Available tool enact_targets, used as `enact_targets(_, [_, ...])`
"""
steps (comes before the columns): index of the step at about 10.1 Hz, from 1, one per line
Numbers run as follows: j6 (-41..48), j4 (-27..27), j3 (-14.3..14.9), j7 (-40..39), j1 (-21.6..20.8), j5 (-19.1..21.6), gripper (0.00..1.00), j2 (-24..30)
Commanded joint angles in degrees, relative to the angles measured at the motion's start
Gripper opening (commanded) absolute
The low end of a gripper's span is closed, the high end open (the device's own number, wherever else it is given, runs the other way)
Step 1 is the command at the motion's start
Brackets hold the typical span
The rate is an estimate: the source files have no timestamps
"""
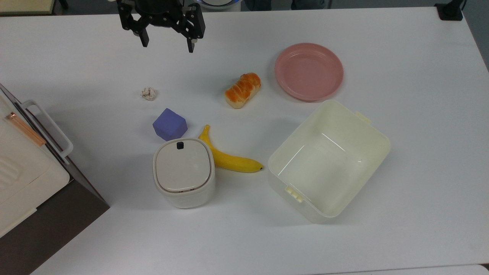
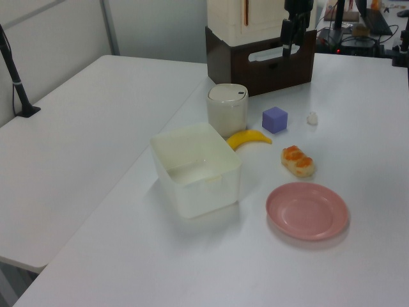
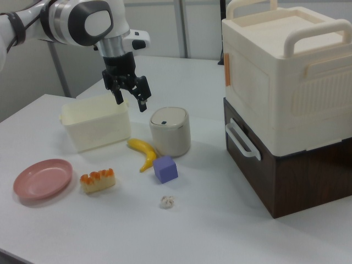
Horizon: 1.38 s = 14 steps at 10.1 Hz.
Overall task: Open the trash can
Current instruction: 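Move the gripper down toward the lid of the small white trash can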
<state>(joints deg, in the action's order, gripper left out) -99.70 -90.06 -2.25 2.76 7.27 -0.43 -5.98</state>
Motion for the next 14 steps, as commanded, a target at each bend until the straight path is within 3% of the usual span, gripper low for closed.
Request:
enact_targets(1, [0.92,-0.03,0.58,-0.57,0.20,1.13,1.00,0.44])
enact_targets(4, [0.65,-0.03,0.58,0.13,0.03,1.13,1.00,0.09])
enact_targets(6, [0.13,-0.03,0.49,0.40,-0.15,1.22,0.90,-0.44])
enact_targets(8, [-0.84,-0.03,0.49,0.40,-0.06,1.22,0.76,-0.44])
enact_targets(13, [-5.22,-0.30,0.40,-0.47,0.03,2.36,0.26,-1.66])
enact_targets(14, [-7.67,-0.38,0.40,-1.61,0.03,2.71,0.20,-1.84])
